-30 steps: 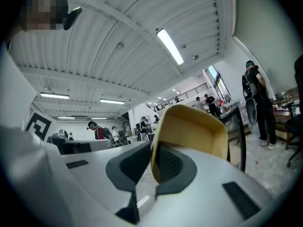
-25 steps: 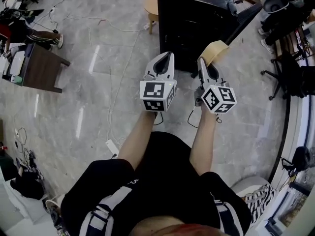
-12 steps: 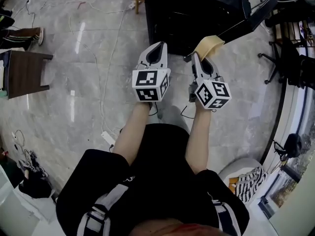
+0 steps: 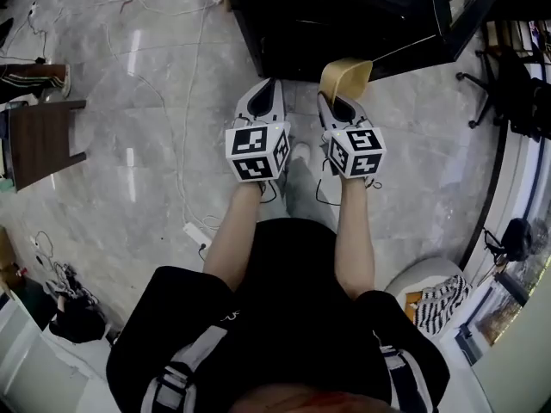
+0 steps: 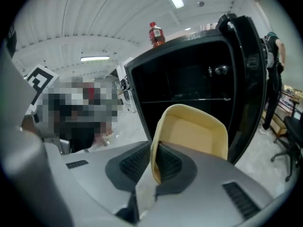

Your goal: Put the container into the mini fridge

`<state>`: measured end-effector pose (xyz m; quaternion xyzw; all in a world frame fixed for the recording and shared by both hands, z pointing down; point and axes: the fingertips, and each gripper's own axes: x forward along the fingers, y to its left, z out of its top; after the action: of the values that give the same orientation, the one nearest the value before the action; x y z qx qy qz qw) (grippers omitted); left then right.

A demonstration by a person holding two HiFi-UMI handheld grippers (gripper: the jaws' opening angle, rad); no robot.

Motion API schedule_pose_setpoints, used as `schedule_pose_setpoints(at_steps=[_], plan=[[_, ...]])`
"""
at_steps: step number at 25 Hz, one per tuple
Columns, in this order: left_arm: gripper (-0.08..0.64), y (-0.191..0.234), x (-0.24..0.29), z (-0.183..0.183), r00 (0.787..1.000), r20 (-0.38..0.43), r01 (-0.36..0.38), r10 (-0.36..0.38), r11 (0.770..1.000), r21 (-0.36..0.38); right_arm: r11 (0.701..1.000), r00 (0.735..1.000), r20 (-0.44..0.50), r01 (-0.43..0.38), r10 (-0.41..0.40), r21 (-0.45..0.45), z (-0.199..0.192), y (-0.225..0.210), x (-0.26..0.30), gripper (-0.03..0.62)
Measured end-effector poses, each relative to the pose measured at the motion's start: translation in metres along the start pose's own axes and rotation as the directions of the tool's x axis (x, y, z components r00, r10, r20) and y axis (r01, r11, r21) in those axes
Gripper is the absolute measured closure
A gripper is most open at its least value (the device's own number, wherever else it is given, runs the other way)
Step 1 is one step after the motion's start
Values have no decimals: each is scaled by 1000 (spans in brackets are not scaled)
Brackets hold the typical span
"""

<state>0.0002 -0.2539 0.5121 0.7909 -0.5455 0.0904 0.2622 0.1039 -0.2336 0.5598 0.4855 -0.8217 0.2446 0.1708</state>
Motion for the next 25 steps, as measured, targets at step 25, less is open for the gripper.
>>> schedule_pose_setpoints(at_steps=[25], plan=[[555,78,-19,-49,978,-102,-185,183,983,-8,529,795,-597,-462,-109,-712,-119,-65,201,558]])
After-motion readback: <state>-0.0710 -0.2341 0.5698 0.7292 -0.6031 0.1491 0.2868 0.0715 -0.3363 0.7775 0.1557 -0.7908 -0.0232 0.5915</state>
